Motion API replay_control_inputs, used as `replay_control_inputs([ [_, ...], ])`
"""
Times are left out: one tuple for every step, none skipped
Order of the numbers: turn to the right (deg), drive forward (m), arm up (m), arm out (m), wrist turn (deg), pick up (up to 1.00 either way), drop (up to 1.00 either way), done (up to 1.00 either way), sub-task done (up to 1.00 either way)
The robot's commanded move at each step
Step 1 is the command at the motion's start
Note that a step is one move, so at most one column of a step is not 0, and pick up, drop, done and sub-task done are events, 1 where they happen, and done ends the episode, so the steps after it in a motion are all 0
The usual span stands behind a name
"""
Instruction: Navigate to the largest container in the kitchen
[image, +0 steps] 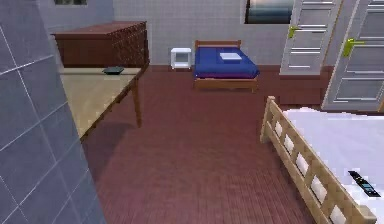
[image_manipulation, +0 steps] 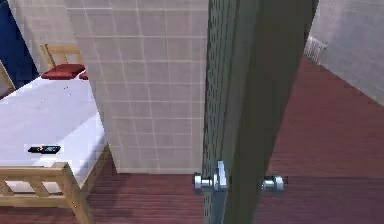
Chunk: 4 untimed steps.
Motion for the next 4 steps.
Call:
replay_control_inputs([
  [12.0,0.00,0.00,0.00,0.0,0.00,0.00,0.00,0.00],
  [0.0,1.00,0.00,0.00,0.0,0.00,0.00,0.00,0.00],
  [0.0,1.00,0.00,0.00,0.0,0.00,0.00,0.00,0.00],
  [0.0,0.30,0.00,0.00,0.0,0.00,0.00,0.00,0.00],
])
